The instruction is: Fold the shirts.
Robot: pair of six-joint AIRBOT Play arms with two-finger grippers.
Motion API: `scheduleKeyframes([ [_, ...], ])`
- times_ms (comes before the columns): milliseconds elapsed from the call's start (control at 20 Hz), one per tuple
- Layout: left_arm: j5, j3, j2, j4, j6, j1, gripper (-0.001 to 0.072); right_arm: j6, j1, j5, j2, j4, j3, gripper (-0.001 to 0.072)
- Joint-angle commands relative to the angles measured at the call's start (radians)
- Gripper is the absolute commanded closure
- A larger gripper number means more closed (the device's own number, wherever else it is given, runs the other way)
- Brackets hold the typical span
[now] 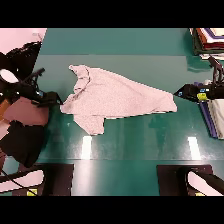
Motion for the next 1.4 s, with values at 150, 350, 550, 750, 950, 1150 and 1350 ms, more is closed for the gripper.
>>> scheduleKeyframes([
  [150,0.178,-0.155,-0.004,-0.127,0.051,0.001,0.0087,0.000,-0.033,0.002,-0.003,-0.009,0.001,0.0260],
  [350,0.194,-0.152,-0.004,-0.130,0.051,0.001,0.0087,-0.007,-0.134,0.094,-0.079,-0.006,0.001,0.0259],
  [550,0.153,-0.034,-0.004,-0.111,0.051,0.001,0.0087,-0.023,-0.172,0.077,-0.169,0.000,0.001,0.0259],
  [750,0.164,0.135,-0.005,-0.131,0.051,-0.006,0.0087,-0.040,-0.179,0.056,-0.219,0.001,0.002,0.0258],
  [950,0.260,0.147,-0.074,-0.132,0.059,-0.090,0.0086,-0.049,-0.179,0.045,-0.291,0.000,0.064,0.0259],
  [1150,0.281,0.219,-0.235,-0.171,0.058,-0.146,0.0086,-0.049,-0.179,0.097,-0.424,0.000,0.204,0.0259],
  [1350,0.259,0.262,-0.318,-0.203,0.059,-0.171,0.0086,-0.049,-0.151,0.174,-0.571,0.002,0.317,0.0259],
])
